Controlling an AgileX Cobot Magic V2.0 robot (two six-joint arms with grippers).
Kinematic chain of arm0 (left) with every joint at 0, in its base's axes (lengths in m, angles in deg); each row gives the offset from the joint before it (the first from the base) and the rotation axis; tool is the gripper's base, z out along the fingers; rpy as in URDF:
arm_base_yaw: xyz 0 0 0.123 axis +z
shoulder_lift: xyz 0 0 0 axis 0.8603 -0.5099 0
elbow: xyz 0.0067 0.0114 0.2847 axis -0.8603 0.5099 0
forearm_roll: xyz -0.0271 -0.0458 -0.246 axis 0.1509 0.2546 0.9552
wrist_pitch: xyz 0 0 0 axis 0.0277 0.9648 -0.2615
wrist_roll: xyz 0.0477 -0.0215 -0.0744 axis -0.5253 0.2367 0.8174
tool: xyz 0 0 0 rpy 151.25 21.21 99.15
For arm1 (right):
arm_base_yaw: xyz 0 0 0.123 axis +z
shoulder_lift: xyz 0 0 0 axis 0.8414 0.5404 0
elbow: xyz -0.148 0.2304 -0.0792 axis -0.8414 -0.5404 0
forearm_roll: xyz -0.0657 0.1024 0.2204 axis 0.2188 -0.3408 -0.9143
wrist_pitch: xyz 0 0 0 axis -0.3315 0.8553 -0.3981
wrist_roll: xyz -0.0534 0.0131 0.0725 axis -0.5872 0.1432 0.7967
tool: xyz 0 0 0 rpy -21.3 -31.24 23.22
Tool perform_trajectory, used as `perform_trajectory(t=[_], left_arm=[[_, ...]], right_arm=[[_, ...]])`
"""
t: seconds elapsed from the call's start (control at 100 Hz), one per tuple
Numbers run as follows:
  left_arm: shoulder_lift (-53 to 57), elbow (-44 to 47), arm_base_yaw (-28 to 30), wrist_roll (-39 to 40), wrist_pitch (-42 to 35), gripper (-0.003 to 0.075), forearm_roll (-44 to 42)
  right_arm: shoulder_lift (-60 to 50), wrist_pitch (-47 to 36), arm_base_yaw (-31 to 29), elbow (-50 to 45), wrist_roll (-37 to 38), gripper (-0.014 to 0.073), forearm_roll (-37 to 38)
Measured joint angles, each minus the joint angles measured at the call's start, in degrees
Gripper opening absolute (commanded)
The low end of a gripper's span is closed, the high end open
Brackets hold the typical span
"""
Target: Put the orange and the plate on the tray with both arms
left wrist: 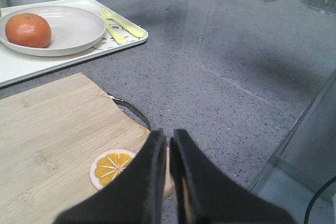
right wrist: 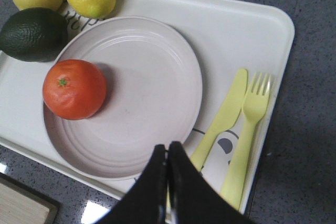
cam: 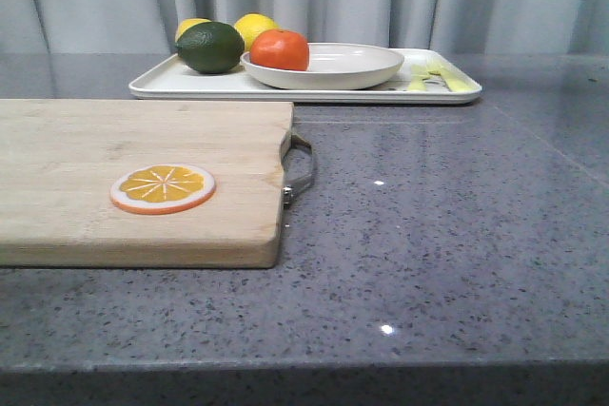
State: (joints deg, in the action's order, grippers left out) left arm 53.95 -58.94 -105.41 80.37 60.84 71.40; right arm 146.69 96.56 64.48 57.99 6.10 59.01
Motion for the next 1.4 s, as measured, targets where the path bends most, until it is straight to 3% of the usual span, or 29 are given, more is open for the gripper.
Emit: perform_trajectory(t=[0.31,0.52,0.75,1.2,1.4], left_arm=[[0.0,0.0,0.0,0.0,0.0,0.0006,0.0],[0.0,0.0,0.0,0.0,0.0,0.0006,0.0],[0.0,0.0,0.0,0.0,-0.4,0.0006,0.0],[0.0,0.1,0.0,0.0,-0.9,0.0006,0.0],[0.0,0.1,0.0,0.0,-1.1,0.0006,0.0]], right_arm=[[-6.9,0.0,0.9,-0.8,-0.2,-0.0067,0.3],[-16.2,0.0,1.0,-10.3,-2.5,-0.0067,0.5],[-29.3,-2.2,1.0,-28.1,-3.9,-0.0067,0.8],[-63.3,-25.5,1.0,-77.4,-8.6,-0.0067,0.8],[-77.4,-30.9,1.0,-92.0,-8.7,-0.0067,0.8]])
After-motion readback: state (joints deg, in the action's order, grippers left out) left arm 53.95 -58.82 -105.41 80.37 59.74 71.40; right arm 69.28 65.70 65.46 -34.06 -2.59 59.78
